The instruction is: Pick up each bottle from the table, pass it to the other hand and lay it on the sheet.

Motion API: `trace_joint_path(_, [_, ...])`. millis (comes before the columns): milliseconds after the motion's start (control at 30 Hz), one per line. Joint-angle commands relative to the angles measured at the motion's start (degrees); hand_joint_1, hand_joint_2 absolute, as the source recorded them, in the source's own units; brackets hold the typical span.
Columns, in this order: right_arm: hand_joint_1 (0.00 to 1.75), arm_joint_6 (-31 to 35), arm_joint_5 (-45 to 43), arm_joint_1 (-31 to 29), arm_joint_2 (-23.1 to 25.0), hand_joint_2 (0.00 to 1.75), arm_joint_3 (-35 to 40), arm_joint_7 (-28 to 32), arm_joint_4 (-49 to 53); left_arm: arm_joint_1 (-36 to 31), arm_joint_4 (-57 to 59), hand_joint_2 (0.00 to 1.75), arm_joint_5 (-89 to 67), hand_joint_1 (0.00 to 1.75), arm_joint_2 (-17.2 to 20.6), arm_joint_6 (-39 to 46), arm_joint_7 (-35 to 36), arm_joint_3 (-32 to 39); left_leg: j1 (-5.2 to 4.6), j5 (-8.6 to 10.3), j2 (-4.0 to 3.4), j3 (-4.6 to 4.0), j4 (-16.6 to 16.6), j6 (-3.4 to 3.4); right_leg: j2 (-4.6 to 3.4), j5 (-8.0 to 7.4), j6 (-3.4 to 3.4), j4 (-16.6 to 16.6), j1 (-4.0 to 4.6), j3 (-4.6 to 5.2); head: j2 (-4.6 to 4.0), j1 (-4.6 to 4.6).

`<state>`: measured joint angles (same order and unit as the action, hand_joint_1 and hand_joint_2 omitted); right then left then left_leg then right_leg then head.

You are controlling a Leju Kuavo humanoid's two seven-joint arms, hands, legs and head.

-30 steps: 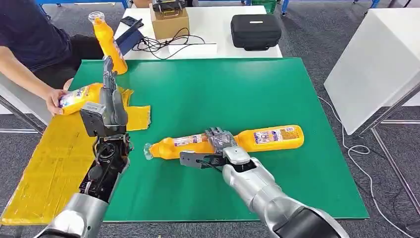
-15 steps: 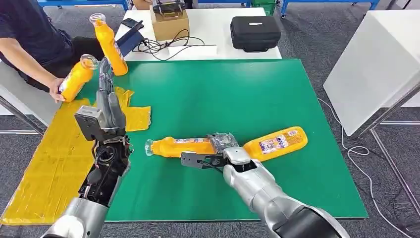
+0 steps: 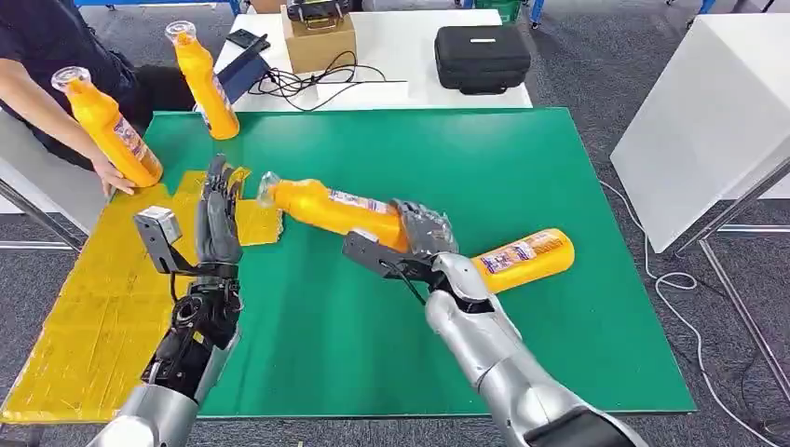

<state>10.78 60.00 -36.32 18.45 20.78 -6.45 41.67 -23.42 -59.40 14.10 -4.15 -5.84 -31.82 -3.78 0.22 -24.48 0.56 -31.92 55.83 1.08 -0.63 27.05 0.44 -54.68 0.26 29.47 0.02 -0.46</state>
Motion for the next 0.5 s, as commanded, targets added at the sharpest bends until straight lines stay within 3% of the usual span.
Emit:
trace_joint_path(33, [1.75, -1.9, -0.4, 7.7, -2.9, 1.75, -6.2, 0.8, 22.9, -1.4, 9.7, 1.75, 5.0, 0.0, 0.0, -5.1, 1.1, 3.9, 0.0, -0.01, 0.05, -0.02, 0.0, -0.01, 0.11, 0.01, 0.06, 0.1, 0.0, -0.02, 0.0, 0.0])
trace_joint_path(267, [1.75, -0.9, -3.1, 8.8, -2.6, 1.75, -5.6, 3.7, 20.7, 2.2, 4.2, 1.75, 10.9, 0.0, 0.0, -7.6, 4.1, 6.1, 0.05, -0.09, -0.1, 0.0, 0.0, -0.03, 0.01, 0.03, 0.07, 0.1, 0.05, -0.03, 0.0, -0.02])
trace_joint_path(500, [1.75, -0.7, -5.7, 7.1, -1.6, 1.75, -4.0, 4.7, 16.8, 3.8, 1.0, 1.75, 13.5, 0.0, -1.6, -8.4, 6.0, 3.3, 0.06, -0.08, -0.05, -0.07, 0.0, -0.02, 0.08, 0.04, 0.09, 0.1, 0.05, 0.04, 0.0, 0.0])
